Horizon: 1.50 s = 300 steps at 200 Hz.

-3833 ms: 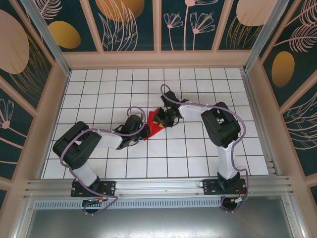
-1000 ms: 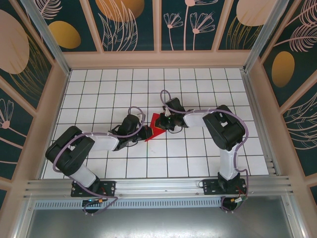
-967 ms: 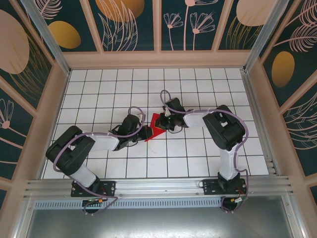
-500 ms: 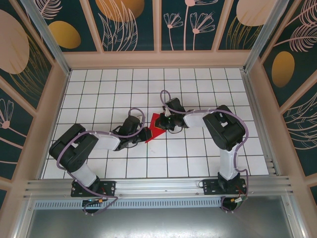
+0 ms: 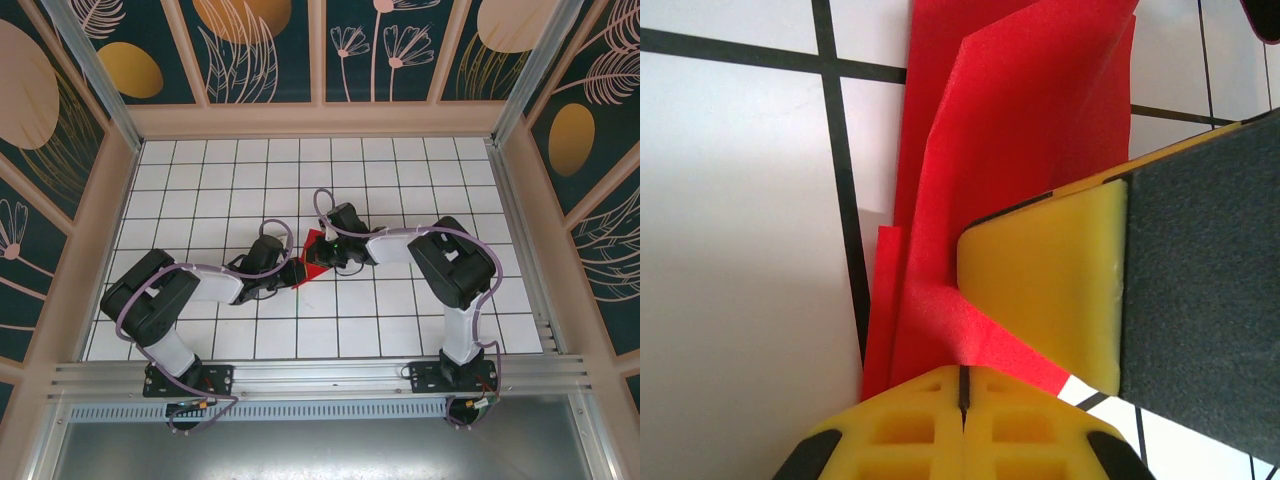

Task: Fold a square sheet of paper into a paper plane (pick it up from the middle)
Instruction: Fourth fold the wing at the center of the table.

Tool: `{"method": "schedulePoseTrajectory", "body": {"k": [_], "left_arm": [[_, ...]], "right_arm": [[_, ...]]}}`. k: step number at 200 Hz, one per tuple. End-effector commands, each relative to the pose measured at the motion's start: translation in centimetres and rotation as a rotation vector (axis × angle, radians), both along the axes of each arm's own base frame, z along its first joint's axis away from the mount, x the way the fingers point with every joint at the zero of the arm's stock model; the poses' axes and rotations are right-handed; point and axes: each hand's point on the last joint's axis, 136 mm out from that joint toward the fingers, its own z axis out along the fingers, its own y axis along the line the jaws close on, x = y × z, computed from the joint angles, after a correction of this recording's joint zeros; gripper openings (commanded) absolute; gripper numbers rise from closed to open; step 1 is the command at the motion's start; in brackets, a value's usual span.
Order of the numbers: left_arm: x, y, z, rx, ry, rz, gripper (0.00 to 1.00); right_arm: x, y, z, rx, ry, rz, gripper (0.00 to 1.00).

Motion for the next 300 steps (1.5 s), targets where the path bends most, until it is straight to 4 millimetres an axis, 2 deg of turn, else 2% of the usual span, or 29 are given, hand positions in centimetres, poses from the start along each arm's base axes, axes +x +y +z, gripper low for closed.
{"method": "schedulePoseTrajectory", "body": {"k": [1, 24, 51, 66, 70, 76, 85, 100, 112, 144, 167, 187, 202, 219, 237, 276, 300], "left_arm": [[-2.5, 2.9, -4.1, 0.143, 0.132, 0.024, 0.00], [-2.9, 3.3, -4.6, 0.166, 0.155, 0.027, 0.00], [-3.7, 3.8, -5.4, 0.195, 0.195, 0.022, 0.00], [-4.1, 3.9, -5.6, 0.194, 0.206, 0.017, 0.00], [-4.2, 3.9, -5.6, 0.193, 0.208, 0.014, 0.00], [-4.6, 4.2, -6.5, 0.210, 0.233, 0.013, 0.00], [-4.6, 4.2, -6.5, 0.209, 0.235, 0.013, 0.00], [-4.5, 4.1, -6.3, 0.205, 0.227, 0.011, 0.00], [-4.2, 3.9, -5.9, 0.196, 0.215, 0.008, 0.00], [-3.8, 3.5, -5.5, 0.184, 0.199, 0.003, 0.00], [-3.5, 3.4, -5.4, 0.185, 0.191, 0.010, 0.00], [-3.4, 3.4, -5.3, 0.183, 0.187, 0.011, 0.00], [-3.4, 3.3, -5.2, 0.182, 0.187, 0.011, 0.00], [-3.4, 3.4, -5.3, 0.184, 0.188, 0.011, 0.00], [-3.6, 3.5, -5.5, 0.187, 0.194, 0.012, 0.00], [-3.7, 3.5, -5.5, 0.187, 0.199, 0.011, 0.00], [-4.0, 3.7, -5.7, 0.191, 0.209, 0.010, 0.00]], "right_arm": [[0.3, -0.7, -1.4, -0.052, -0.018, -0.003, 0.02], [1.6, -2.4, -2.4, -0.096, -0.015, -0.040, 0.01], [4.5, -5.1, -3.2, -0.144, -0.037, -0.098, 0.01], [6.0, -6.0, -3.2, -0.155, -0.057, -0.117, 0.01], [7.1, -7.2, -3.2, -0.158, -0.056, -0.149, 0.01], [7.9, -7.9, -3.1, -0.159, -0.064, -0.165, 0.01], [9.0, -8.9, -3.1, -0.165, -0.070, -0.188, 0.01], [10.0, -10.1, -2.8, -0.171, -0.076, -0.200, 0.01], [10.3, -10.4, -1.7, -0.168, -0.102, -0.197, 0.01], [9.3, -10.1, 3.8, -0.074, -0.190, -0.197, 0.02], [6.7, -8.5, 5.4, -0.028, -0.201, -0.174, 0.03], [4.8, -6.6, 5.0, -0.023, -0.187, -0.133, 0.03], [3.0, -4.0, 4.1, -0.009, -0.155, -0.069, 0.03], [2.2, -2.0, 3.1, 0.000, -0.126, -0.029, 0.02], [2.0, -0.7, 2.2, 0.014, -0.100, -0.007, 0.00], [2.7, -0.9, 0.0, -0.024, -0.078, -0.008, 0.00], [4.5, -3.2, -1.6, -0.070, -0.067, -0.070, 0.00]]}}
